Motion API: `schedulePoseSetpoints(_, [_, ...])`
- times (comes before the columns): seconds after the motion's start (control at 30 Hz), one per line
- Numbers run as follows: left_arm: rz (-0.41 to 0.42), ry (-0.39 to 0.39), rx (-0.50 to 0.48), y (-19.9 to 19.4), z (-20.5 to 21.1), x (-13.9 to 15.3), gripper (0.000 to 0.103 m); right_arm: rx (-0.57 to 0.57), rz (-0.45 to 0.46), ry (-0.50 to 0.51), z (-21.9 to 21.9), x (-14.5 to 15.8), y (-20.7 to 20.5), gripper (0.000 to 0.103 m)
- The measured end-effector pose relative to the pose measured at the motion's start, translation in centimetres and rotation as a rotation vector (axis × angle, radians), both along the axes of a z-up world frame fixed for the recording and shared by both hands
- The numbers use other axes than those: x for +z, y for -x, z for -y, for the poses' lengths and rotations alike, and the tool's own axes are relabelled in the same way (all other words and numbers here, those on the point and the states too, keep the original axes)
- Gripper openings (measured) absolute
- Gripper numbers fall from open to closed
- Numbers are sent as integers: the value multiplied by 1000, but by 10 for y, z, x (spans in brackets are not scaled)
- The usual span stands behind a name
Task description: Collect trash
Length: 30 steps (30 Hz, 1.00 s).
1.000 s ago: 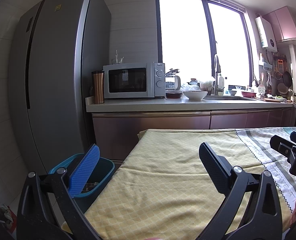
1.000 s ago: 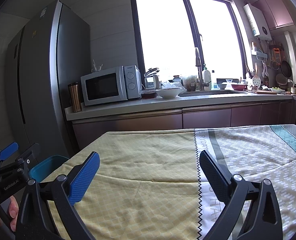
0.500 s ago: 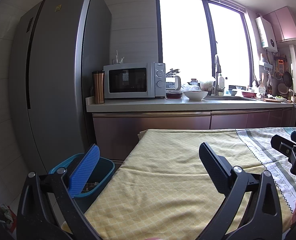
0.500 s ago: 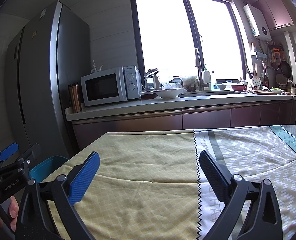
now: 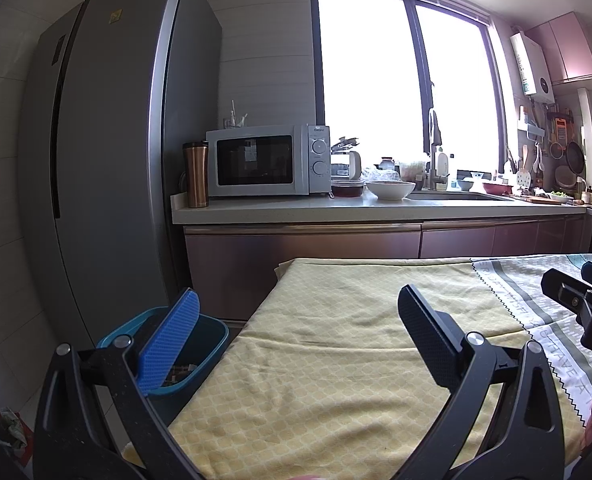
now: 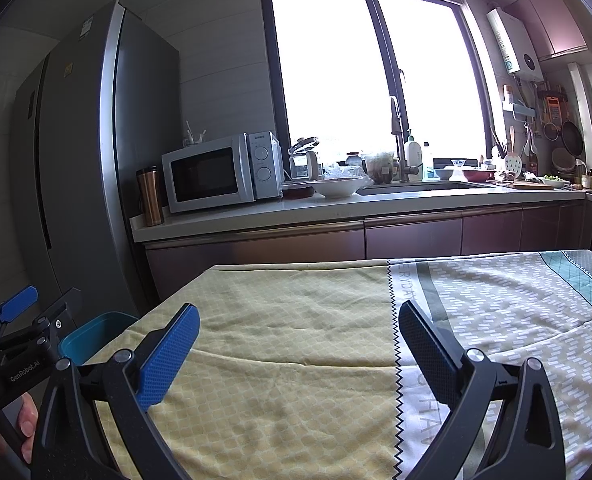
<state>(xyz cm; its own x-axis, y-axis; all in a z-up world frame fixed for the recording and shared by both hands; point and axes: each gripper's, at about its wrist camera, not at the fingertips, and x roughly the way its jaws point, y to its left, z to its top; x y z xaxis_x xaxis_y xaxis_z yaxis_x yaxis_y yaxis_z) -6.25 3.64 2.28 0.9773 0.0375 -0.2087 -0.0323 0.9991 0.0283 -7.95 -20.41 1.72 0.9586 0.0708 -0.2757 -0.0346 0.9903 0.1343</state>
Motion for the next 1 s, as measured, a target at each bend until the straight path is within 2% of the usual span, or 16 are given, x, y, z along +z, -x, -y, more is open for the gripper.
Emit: schedulePoseSetpoints(1.0, [0,-26,-23,-7,5,-6,98,-9,1,-4,1,-2,2,96])
